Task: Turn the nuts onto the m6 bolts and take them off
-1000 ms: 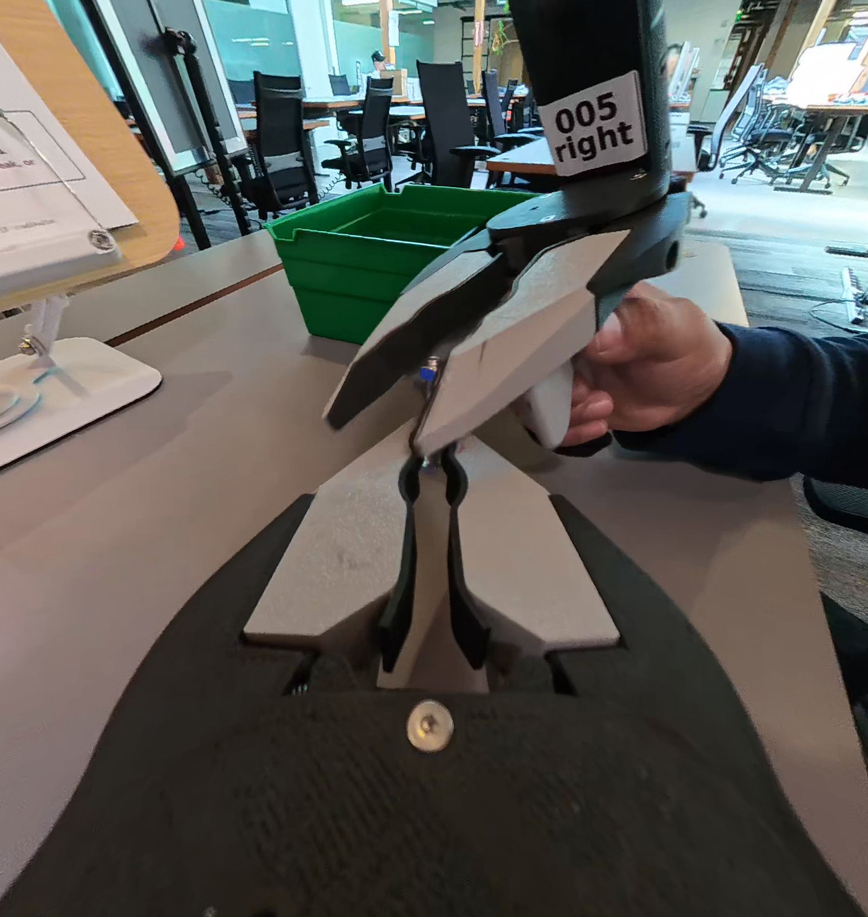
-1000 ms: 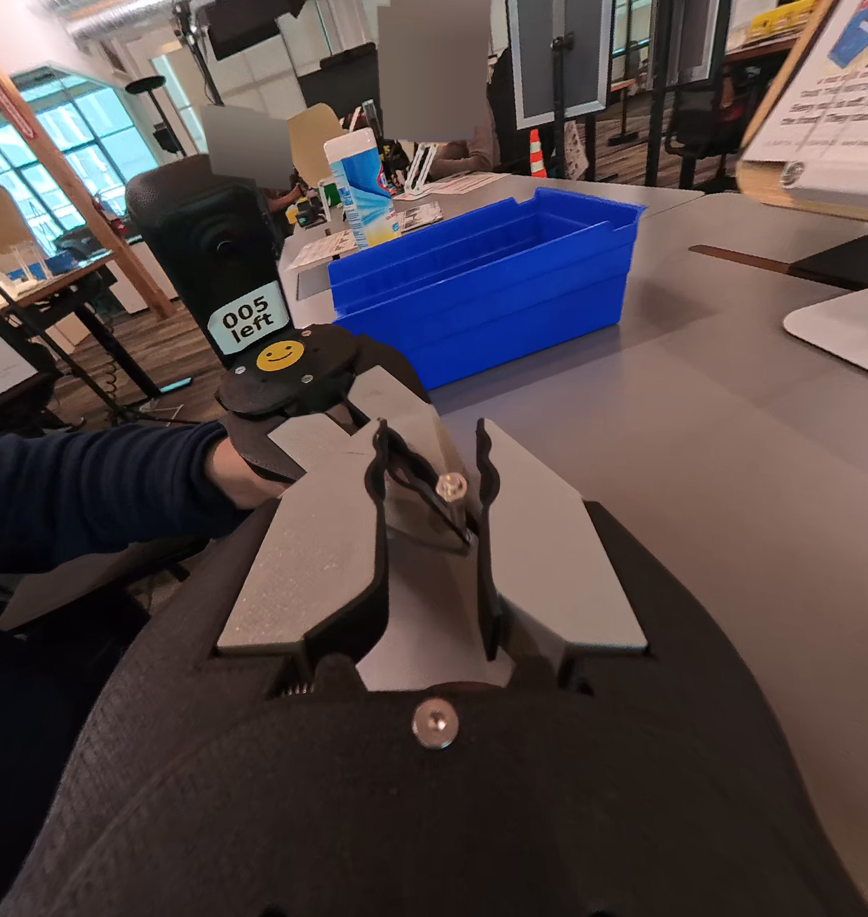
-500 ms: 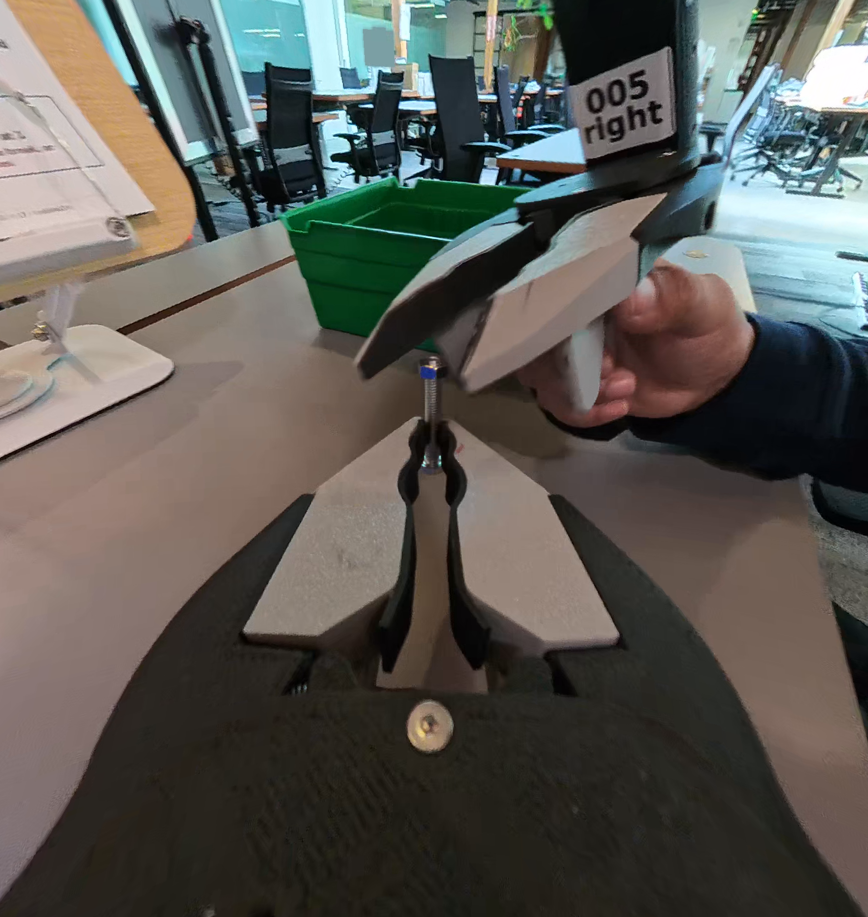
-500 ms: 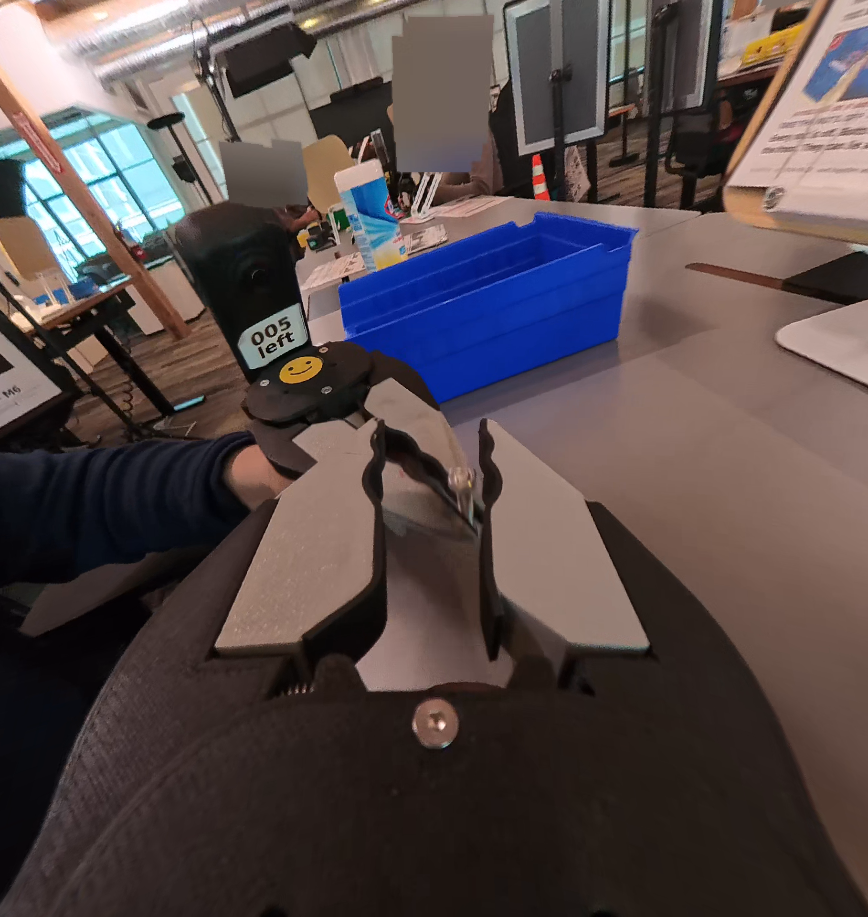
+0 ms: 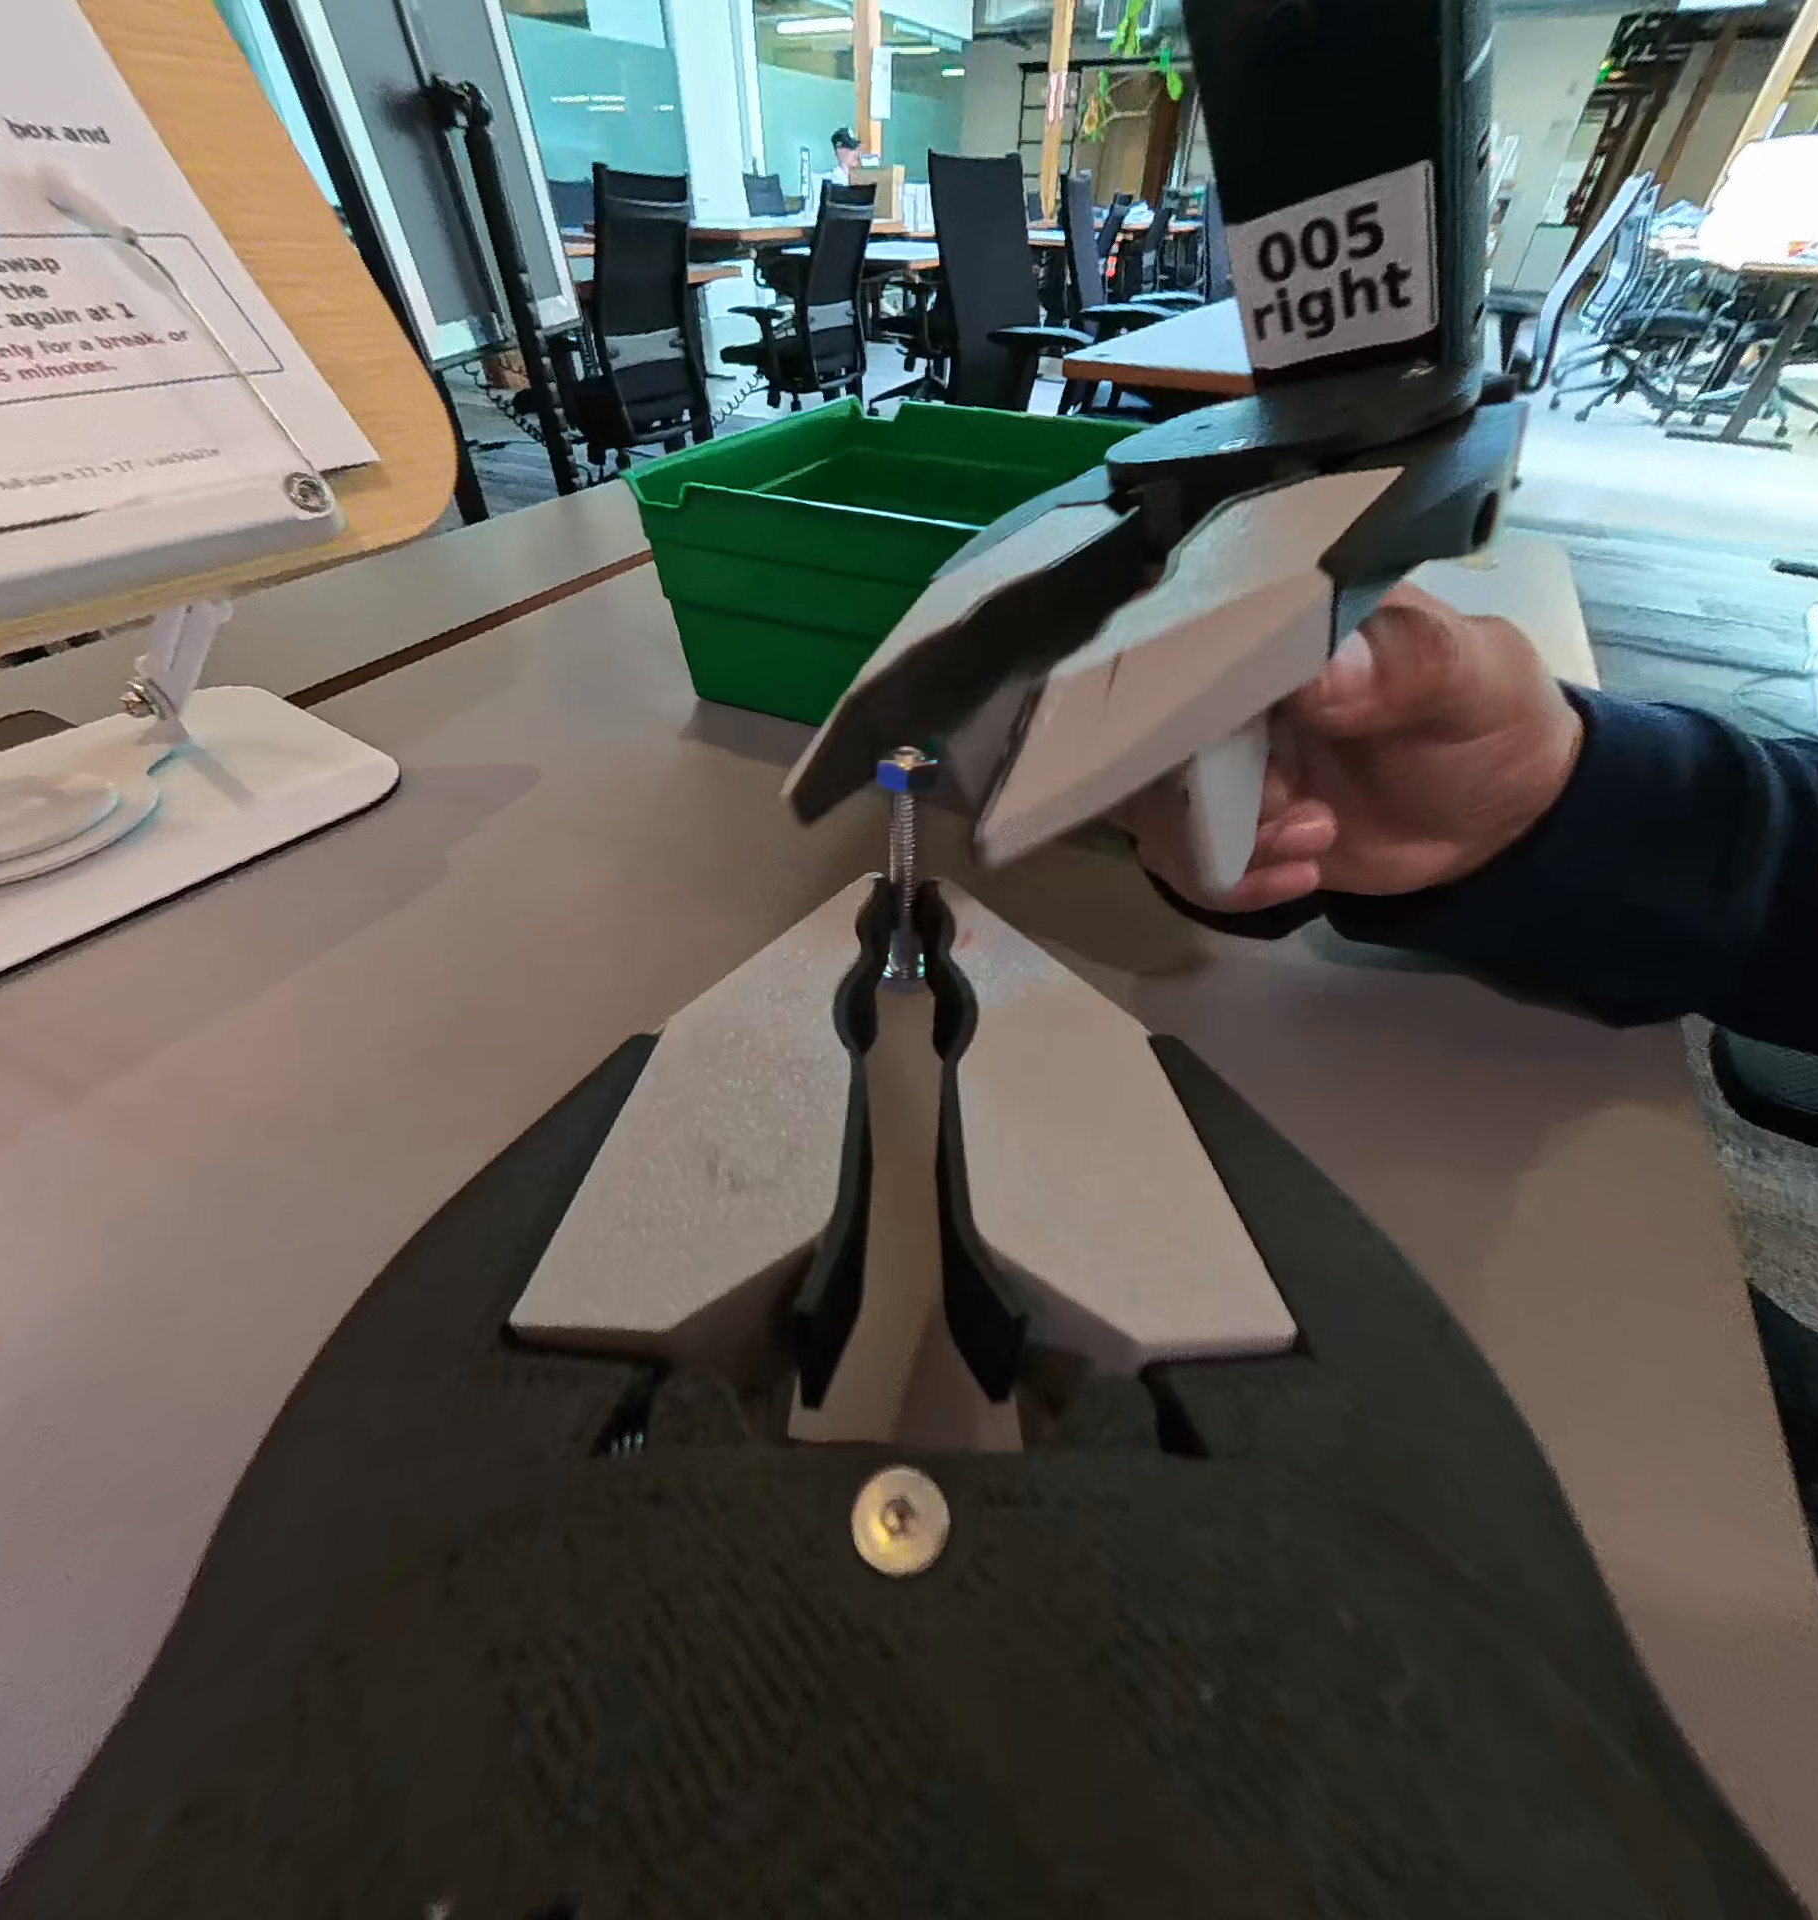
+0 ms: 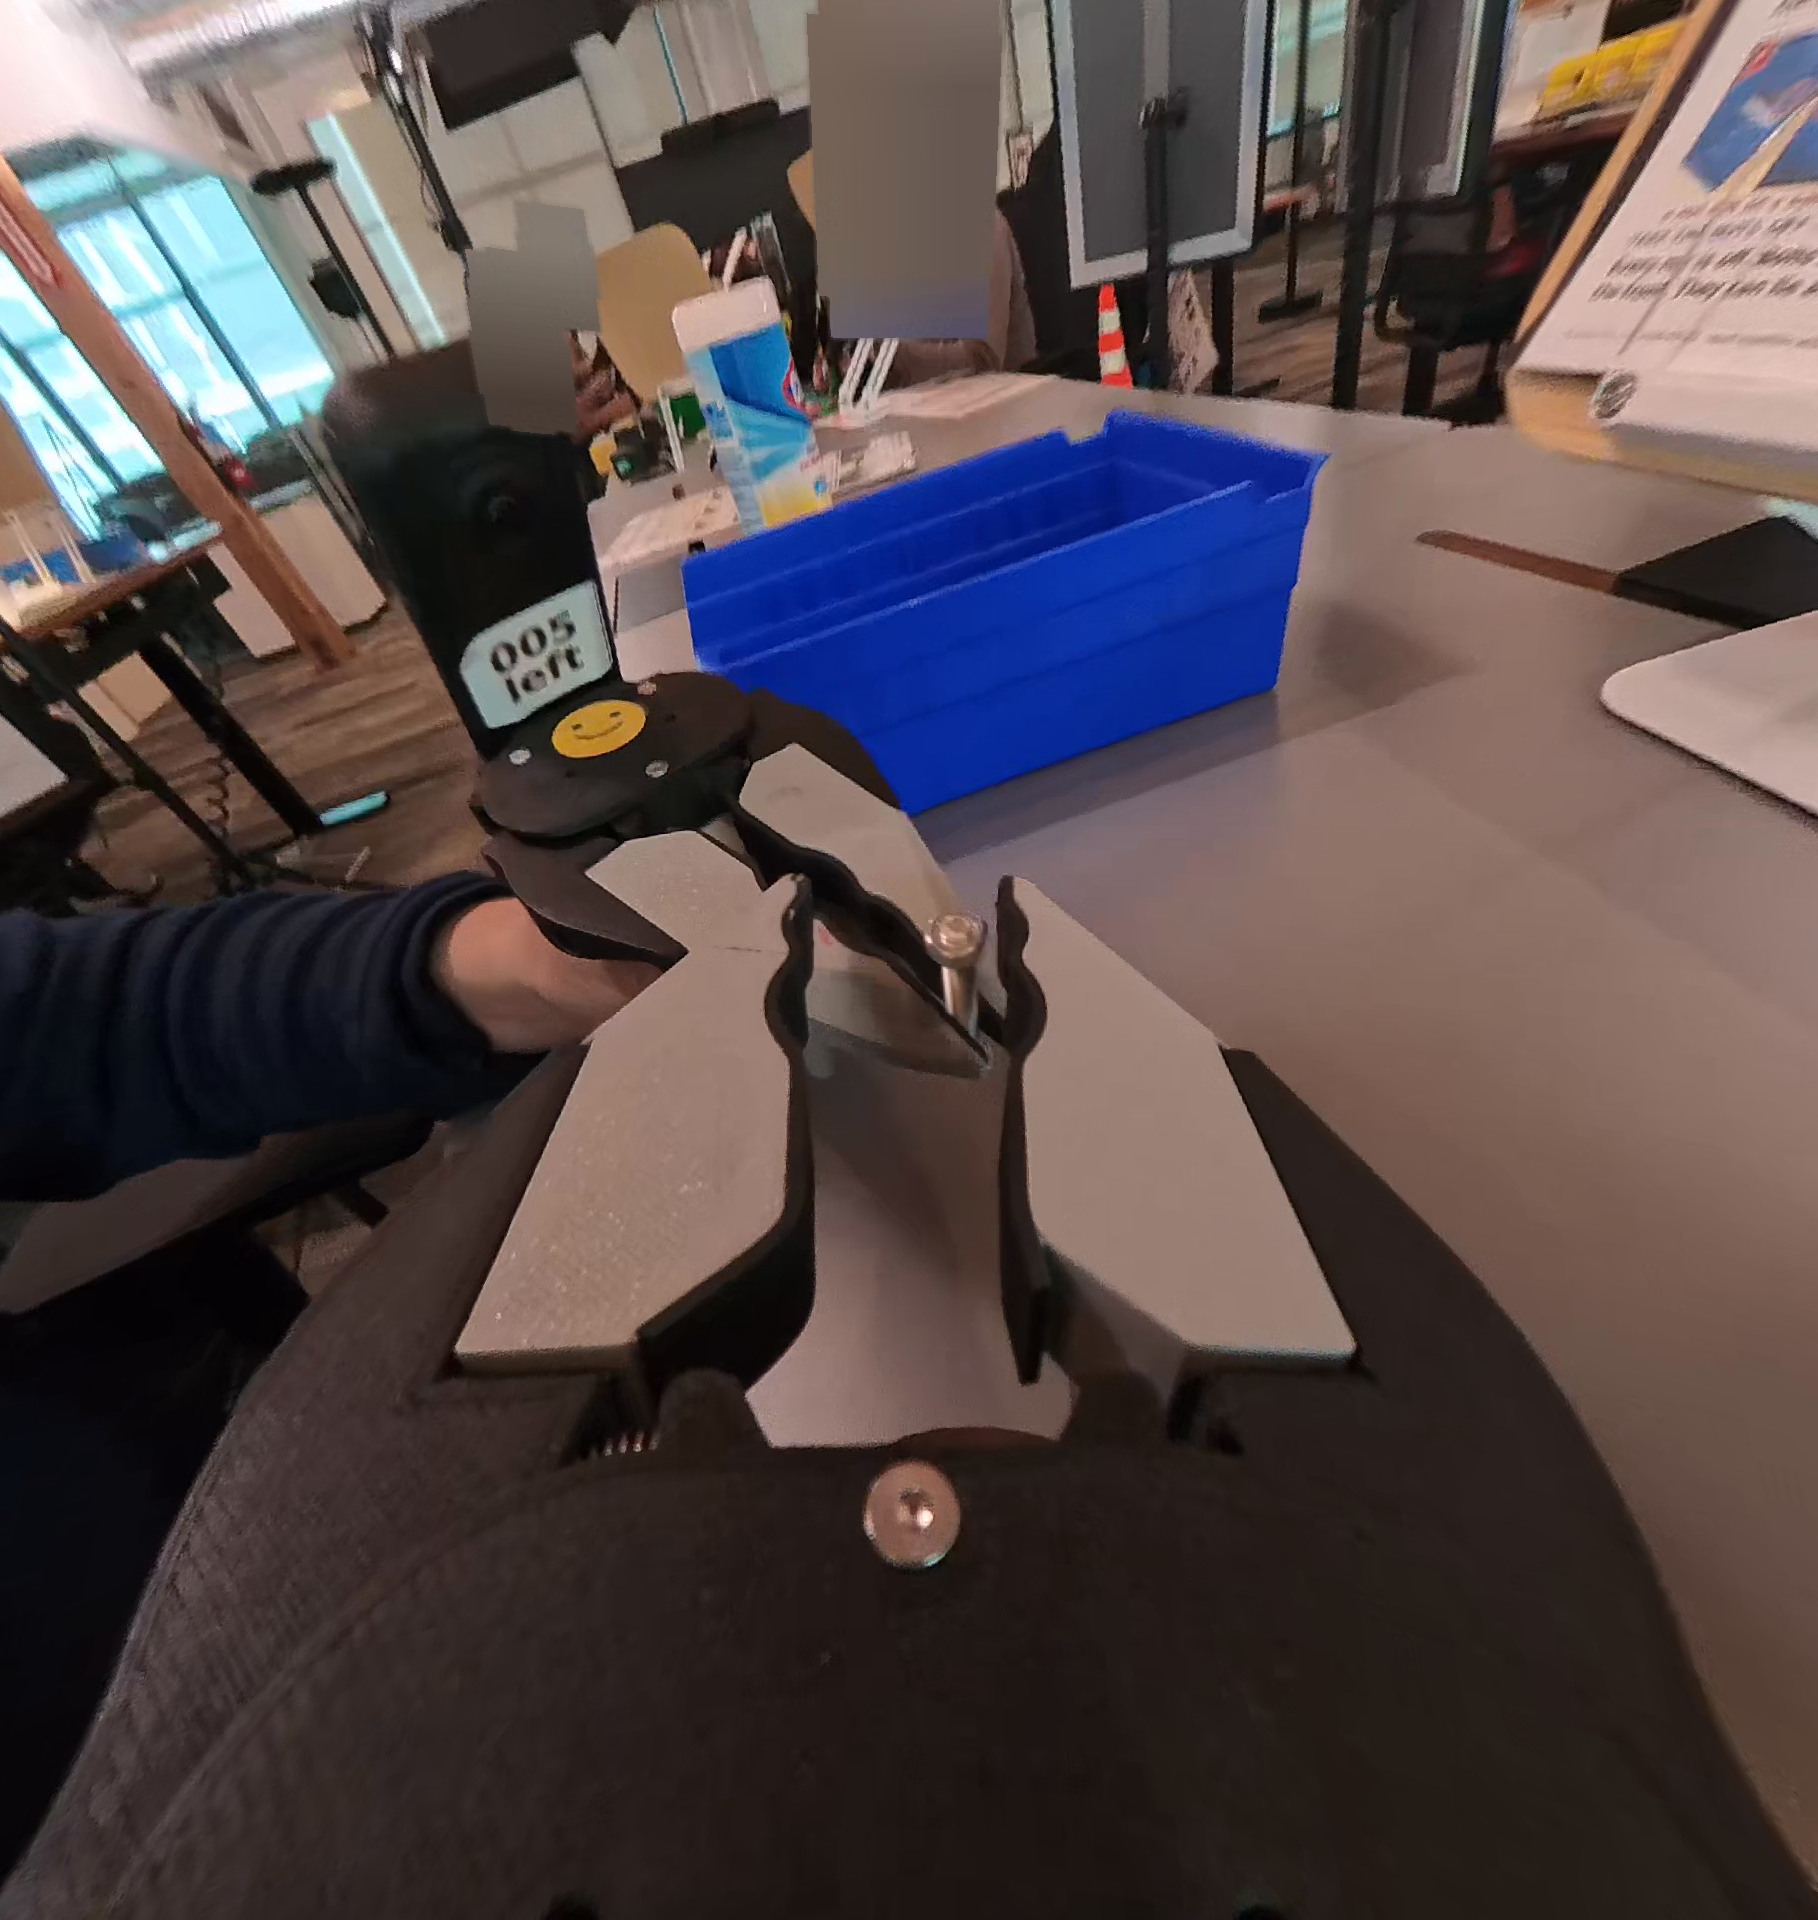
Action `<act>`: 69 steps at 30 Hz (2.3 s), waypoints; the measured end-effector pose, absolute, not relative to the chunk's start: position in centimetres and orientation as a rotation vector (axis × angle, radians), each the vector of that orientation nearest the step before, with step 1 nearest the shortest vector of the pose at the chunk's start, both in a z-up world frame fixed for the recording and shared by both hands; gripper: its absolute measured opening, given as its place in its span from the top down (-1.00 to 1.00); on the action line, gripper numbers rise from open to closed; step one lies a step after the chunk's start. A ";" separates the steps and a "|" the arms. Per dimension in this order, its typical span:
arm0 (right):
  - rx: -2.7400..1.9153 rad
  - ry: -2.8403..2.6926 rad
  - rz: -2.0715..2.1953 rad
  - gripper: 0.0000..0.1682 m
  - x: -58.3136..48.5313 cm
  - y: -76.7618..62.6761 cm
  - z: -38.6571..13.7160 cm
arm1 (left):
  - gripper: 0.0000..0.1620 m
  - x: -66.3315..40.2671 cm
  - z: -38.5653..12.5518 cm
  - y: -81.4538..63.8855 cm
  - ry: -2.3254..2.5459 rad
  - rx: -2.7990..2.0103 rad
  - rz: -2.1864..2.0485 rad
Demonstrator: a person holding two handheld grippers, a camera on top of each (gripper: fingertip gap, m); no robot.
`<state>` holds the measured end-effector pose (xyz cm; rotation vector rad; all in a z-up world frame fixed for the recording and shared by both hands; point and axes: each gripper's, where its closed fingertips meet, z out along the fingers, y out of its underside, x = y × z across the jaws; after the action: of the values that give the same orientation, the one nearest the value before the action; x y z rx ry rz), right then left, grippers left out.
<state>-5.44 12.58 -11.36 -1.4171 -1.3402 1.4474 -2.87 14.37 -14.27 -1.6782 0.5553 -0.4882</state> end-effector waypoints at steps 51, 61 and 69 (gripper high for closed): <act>-1.444 -1.324 1.457 0.70 -4.8 13.5 -11.7 | 0.96 -3.5 -14.3 14.3 0.538 -1.685 -0.470; -1.431 -1.330 1.404 0.72 -4.6 13.7 -11.6 | 0.96 -4.1 -14.5 14.7 0.510 -1.702 -0.444; -1.416 -1.347 1.432 0.75 -5.7 12.5 -11.9 | 0.96 -2.6 -14.8 14.2 0.576 -1.697 -0.466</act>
<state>-5.71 12.53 -11.88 -1.4162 -1.3466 1.4321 -2.57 14.24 -14.76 -1.6971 0.5761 -0.4663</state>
